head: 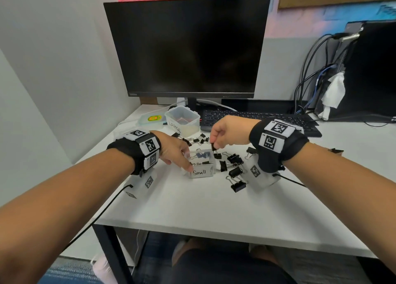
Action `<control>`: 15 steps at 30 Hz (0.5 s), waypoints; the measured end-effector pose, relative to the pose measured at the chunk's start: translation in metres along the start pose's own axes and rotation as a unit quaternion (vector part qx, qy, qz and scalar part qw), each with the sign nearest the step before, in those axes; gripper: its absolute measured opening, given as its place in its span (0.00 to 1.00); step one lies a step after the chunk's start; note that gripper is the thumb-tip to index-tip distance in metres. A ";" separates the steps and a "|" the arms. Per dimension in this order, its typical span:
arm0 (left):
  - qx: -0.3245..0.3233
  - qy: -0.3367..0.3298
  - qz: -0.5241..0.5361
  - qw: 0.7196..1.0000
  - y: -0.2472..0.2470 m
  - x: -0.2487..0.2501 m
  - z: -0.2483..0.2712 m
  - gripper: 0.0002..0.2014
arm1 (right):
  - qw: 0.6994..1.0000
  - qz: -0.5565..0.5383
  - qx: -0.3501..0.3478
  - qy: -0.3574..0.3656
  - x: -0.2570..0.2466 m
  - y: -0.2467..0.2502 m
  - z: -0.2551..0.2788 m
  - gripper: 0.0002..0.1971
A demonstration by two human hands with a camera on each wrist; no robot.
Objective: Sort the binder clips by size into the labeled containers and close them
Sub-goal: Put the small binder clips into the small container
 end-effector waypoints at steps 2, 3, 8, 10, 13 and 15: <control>0.000 0.007 -0.003 1.000 0.001 -0.002 0.002 0.20 | 1.000 -0.010 -0.013 0.014 -0.009 -0.007 -0.007 0.07; -0.004 0.010 -0.006 1.000 0.001 -0.003 0.002 0.20 | 1.000 -0.008 -0.019 0.018 -0.012 -0.010 -0.010 0.07; -0.012 0.021 -0.025 0.999 0.004 -0.011 0.010 0.20 | 0.999 0.001 -0.047 0.027 -0.019 -0.022 -0.024 0.06; -0.017 0.028 -0.019 0.999 0.005 -0.015 0.013 0.18 | 0.999 -0.011 -0.040 0.021 -0.017 -0.023 -0.030 0.07; -0.026 0.042 -0.008 0.999 0.005 -0.021 0.019 0.18 | 1.000 0.011 -0.024 0.001 -0.014 -0.022 -0.040 0.09; -0.021 0.049 -0.002 0.999 0.006 -0.027 0.022 0.22 | 0.998 0.057 -0.033 -0.013 -0.012 -0.024 -0.047 0.10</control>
Point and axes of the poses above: each hand's wrist, its own z-axis away from the middle knuckle, its own y-axis out of the back of the hand, x = y × z, the point moved 3 cm from there along -z, towards the middle knuckle, and after that the axes turned 2 degrees about y, right-handed, at the moved point
